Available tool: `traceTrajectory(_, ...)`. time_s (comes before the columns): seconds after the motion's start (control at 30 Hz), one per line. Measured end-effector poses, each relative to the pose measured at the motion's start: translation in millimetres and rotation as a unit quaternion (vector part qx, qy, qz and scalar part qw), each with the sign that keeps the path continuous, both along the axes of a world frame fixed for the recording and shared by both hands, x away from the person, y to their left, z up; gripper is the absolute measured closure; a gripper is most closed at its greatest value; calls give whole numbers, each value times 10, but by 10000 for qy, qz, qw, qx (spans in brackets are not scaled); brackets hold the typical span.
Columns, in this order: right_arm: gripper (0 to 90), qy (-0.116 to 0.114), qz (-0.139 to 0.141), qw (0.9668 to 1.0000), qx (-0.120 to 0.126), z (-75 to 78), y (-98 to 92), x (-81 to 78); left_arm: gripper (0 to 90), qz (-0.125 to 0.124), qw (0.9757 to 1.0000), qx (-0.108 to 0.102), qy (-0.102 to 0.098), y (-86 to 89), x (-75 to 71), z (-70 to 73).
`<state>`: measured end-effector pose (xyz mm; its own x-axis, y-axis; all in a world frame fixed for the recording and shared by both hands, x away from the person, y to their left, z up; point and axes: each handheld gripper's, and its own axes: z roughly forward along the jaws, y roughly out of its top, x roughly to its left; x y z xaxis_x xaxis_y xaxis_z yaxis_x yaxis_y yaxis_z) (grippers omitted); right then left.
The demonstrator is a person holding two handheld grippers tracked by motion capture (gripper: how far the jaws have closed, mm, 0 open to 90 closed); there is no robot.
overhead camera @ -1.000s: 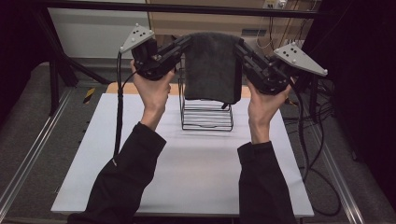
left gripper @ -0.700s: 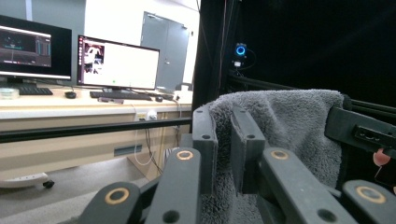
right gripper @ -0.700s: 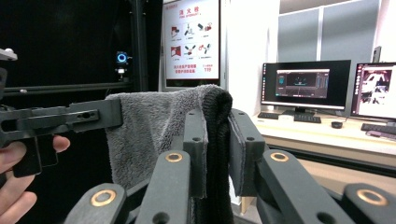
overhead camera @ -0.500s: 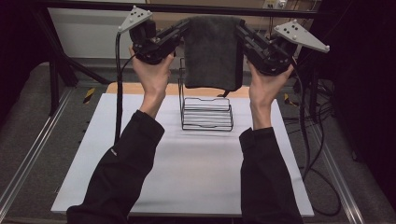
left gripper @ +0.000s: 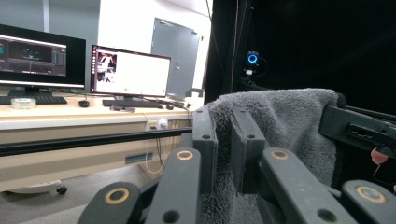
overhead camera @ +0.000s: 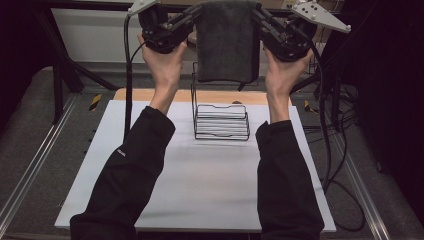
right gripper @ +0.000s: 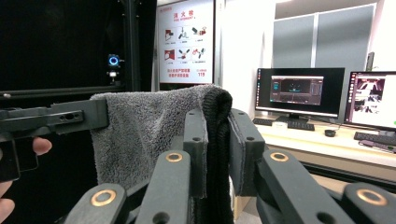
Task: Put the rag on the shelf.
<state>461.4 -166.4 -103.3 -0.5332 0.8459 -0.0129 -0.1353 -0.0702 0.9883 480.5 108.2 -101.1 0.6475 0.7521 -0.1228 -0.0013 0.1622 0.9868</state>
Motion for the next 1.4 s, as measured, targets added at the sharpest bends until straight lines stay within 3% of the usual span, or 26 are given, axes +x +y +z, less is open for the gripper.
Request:
traceTrajectory(0.3,793,-35,-31,10000,-11,73,18,136,816,32,10000,-52,4,37,111,79)
traceTrajectory(0.6,793,-94,-82,9999,-49,121,15,244,816,99,9999,85,-69,20,199,126)
traceTrajectory(0.97,792,86,-108,9998,-137,-29,38,454,815,166,9994,273,130,50,399,-16)
traceTrajectory(1.3,792,286,-90,9992,-253,-229,50,486,815,119,9987,394,311,75,427,-241)
traceTrajectory(1.4,792,327,-58,9991,-252,-309,37,487,815,136,9981,523,299,74,411,-310)
